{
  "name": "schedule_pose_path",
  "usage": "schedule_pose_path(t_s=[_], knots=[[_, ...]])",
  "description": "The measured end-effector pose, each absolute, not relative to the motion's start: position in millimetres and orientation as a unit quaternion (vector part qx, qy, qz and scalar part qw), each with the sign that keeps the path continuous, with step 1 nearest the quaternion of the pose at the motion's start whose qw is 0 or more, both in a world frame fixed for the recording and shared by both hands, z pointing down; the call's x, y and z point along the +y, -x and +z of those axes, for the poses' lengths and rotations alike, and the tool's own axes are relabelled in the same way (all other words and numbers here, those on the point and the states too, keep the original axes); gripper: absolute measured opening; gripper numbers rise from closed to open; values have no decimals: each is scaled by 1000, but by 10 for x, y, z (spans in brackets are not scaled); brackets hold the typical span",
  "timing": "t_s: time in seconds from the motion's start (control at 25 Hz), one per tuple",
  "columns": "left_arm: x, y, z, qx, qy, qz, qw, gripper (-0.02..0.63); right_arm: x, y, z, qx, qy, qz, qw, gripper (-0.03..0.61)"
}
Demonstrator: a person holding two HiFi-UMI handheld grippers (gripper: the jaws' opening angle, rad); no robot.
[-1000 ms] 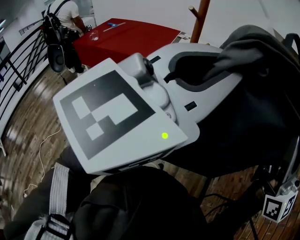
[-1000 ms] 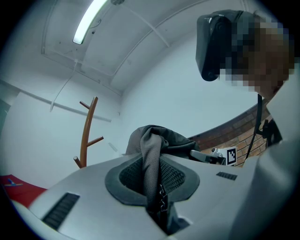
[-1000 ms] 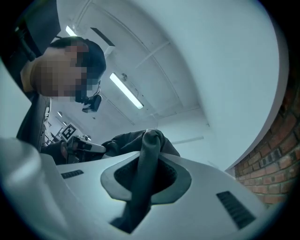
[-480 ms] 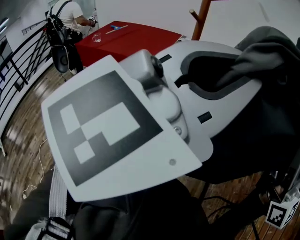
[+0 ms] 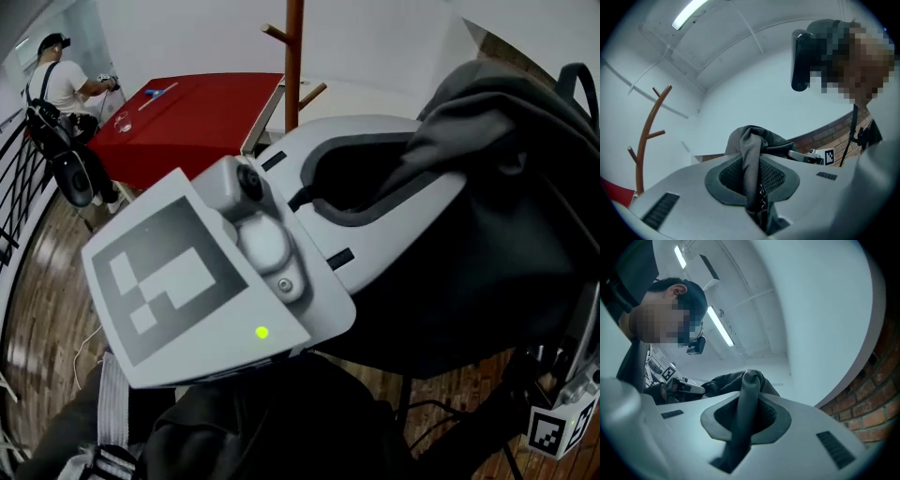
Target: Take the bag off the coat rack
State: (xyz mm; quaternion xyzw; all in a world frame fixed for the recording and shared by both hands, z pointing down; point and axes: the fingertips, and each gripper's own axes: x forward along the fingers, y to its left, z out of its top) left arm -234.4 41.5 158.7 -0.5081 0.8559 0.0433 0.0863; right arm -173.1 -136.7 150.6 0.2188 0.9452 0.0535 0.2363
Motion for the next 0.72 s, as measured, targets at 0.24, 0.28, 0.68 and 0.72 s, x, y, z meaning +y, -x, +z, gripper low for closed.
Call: schedule_pose_path(t_s=[0.24, 0.28, 0.68, 0.72], knots=[[415, 2331, 1586, 850, 516, 52, 92, 67, -1322, 1713, 1434, 945, -224, 43, 233, 37], [425, 2336, 1587, 852, 513, 52, 89, 67, -1312, 1757, 1450, 946, -231, 28, 227, 37], [70, 2572, 1811, 844, 532, 35, 58, 66, -1730, 1730, 1782, 964, -177, 21, 196, 37], [0, 2613, 1860, 839, 540, 37, 57, 66, -1777, 1720, 1817, 967, -166, 25, 193, 37]])
